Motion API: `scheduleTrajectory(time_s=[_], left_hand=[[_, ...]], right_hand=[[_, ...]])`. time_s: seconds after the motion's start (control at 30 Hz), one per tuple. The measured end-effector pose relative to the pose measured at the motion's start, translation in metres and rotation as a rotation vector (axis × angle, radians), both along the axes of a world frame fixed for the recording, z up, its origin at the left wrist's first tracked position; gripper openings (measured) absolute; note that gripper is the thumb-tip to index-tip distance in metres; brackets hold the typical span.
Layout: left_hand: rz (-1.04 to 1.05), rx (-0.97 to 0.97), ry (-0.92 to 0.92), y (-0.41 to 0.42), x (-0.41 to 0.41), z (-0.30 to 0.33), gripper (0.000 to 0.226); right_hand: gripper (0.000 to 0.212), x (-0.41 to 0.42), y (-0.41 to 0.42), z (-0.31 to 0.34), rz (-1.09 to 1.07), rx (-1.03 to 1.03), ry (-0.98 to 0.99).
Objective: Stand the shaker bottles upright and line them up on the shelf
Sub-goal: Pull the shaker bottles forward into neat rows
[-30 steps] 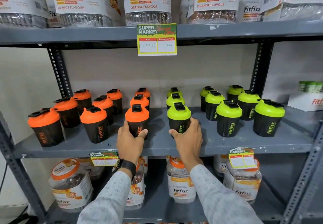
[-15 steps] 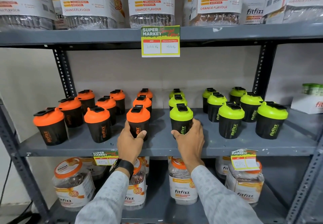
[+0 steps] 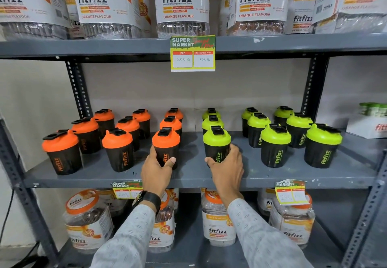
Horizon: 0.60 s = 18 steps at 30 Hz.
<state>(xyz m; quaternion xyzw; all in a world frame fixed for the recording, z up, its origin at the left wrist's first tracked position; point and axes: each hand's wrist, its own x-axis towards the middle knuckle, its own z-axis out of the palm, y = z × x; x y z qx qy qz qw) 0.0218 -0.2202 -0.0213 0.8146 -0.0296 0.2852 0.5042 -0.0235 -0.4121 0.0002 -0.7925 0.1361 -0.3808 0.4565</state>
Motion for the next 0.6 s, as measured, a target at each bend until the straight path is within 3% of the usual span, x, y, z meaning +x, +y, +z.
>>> scheduleTrajectory(time_s=[0.23,0.6], left_hand=[[0.034,-0.097,0.013,0.005,-0.016,-0.002,0.100],[0.289,-0.244,-0.260,0.091,-0.056,-0.006,0.047]], right_hand=[[0.103,-0.010,-0.002,-0.003,0.005,-0.022,-0.021],[0.050,-0.038,0.053,-0.015,0.041,-0.045,-0.270]])
